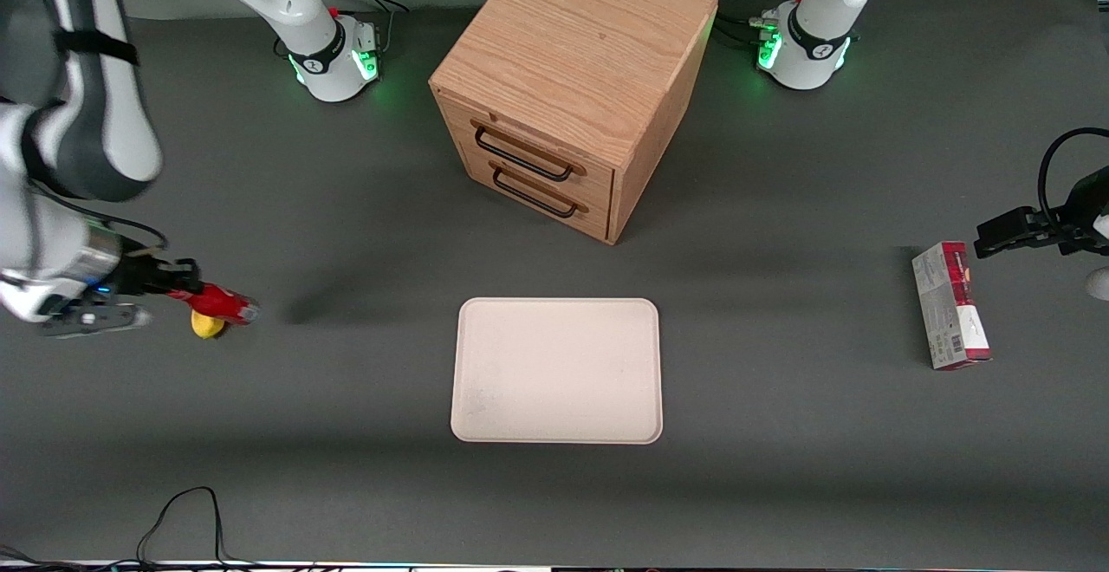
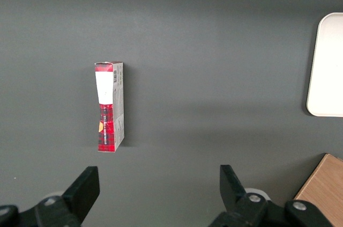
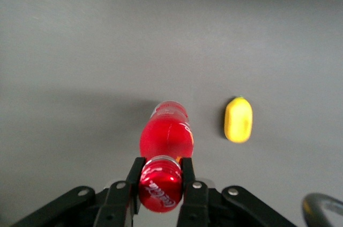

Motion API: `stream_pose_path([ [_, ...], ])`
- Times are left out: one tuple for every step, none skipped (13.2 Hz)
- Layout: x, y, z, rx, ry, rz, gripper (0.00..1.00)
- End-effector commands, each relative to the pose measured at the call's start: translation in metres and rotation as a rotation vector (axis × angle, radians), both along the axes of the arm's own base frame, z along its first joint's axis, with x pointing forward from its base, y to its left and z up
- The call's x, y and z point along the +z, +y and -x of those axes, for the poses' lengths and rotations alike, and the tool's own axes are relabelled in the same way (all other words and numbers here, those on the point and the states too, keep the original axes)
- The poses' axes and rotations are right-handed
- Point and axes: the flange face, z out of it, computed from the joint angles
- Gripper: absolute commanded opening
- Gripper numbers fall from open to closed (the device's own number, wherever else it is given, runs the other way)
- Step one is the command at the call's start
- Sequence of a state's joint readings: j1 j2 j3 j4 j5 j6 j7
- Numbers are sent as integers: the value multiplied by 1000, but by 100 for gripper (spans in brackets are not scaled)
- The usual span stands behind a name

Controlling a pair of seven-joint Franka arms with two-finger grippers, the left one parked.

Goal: Place coke bottle on tray
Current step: 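Lift the bottle and carry it toward the cream tray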

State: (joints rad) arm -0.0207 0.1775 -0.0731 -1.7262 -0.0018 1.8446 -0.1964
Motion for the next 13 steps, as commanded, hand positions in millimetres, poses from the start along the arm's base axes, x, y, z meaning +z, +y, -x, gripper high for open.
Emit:
stream_pose_path([
  [97,5,-4,15,-15,-22,2],
  [125,5,0,18,-23,-21,2],
  [148,7,4,21,-29,-24,2],
  [162,9,7,22,-34,-25,2],
  [169,10,8,21,-43,-27,2],
  [171,31,5,50,-49,-36,2],
  [173,56,-5,89,-67,-35,0],
  [168,88,-25,123,-81,-37,0],
  [162,125,-42,144,-95,-37,0],
  [154,161,-53,165,-104,-33,0],
  [142,197,-59,189,-102,-27,0],
  [132,231,-59,181,-103,-10,0],
  [126,276,-51,172,-109,15,0],
])
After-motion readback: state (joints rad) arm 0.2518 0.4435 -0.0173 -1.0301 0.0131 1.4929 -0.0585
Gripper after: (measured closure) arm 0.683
